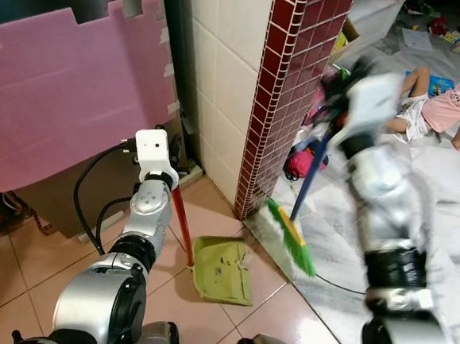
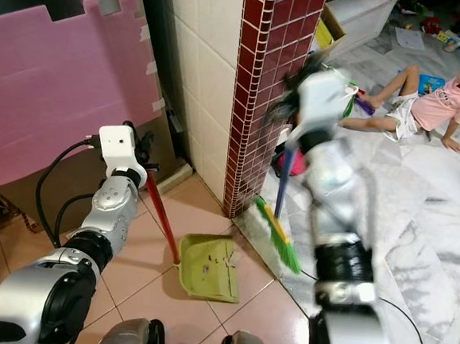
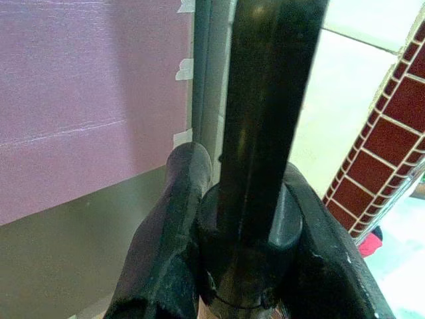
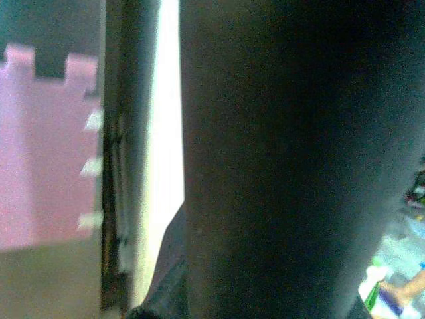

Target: Sweep floor

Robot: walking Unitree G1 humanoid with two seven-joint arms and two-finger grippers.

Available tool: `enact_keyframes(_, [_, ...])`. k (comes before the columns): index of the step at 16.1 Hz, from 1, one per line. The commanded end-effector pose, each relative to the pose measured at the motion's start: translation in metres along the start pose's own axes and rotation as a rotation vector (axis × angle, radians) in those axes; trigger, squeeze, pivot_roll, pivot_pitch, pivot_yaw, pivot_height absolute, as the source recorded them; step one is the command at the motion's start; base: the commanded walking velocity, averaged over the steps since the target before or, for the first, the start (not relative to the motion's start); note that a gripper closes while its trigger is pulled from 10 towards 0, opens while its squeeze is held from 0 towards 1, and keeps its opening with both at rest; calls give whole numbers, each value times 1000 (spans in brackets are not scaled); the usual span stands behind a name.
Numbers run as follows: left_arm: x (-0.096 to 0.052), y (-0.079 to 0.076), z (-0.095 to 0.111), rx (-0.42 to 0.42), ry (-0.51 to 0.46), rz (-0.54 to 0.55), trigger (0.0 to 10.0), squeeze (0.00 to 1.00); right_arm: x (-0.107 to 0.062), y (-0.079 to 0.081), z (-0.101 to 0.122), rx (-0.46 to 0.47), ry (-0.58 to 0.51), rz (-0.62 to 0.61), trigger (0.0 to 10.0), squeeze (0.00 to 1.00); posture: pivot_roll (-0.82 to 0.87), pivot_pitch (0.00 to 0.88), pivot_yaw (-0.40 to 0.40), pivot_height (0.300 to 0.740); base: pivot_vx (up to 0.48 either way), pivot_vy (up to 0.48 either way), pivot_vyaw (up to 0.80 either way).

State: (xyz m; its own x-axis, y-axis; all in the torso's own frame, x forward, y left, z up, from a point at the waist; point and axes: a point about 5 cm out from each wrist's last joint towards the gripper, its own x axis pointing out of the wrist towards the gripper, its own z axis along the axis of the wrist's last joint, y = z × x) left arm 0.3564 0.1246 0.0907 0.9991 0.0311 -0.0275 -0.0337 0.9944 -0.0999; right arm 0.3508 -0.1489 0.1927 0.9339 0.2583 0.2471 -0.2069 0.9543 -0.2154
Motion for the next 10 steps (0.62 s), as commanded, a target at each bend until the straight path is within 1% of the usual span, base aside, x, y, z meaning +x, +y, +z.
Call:
enact_keyframes(1, [-2, -3, -8, -9, 48, -14, 10000, 0, -6, 11, -14, 23, 16, 1, 10000, 0, -124, 98, 12, 740, 0, 0, 0])
enact_keyframes(2, [-2, -3, -8, -9, 47, -15, 10000, 0, -12, 19, -28, 55, 54, 0, 10000, 0, -124, 98, 12, 740, 0, 0, 0])
enact_keyframes(3, [-2, -3, -7, -10, 48, -15, 10000, 0, -14, 24, -35, 89, 79, -2, 10000, 0, -116, 96, 10, 740, 0, 0, 0])
enact_keyframes(4, [-2, -5, -7, -14, 45, -15, 10000, 0, -19, 46, -50, 141, 120, 24, 10000, 0, -102, 95, 9, 740, 0, 0, 0])
enact_keyframes(5, [-2, -4, -7, -28, 44, -9, 10000, 0, -19, 62, -54, 180, 130, 48, 10000, 0, -102, 95, 9, 740, 0, 0, 0])
enact_keyframes(6, [-2, -3, -7, -38, 45, -5, 10000, 0, -19, 71, -55, 205, 132, 65, 10000, 0, -94, 95, 8, 740, 0, 0, 0])
enact_keyframes(8, [-2, -2, -7, -36, 48, -2, 10000, 0, -17, 89, -50, 250, 112, 127, 10000, 0, -93, 95, 7, 740, 0, 0, 0])
enact_keyframes(10, [-2, -2, -8, -35, 50, 0, 10000, 0, -14, 96, -43, 325, 97, 178, 10000, 0, -95, 95, 2, 740, 0, 0, 0])
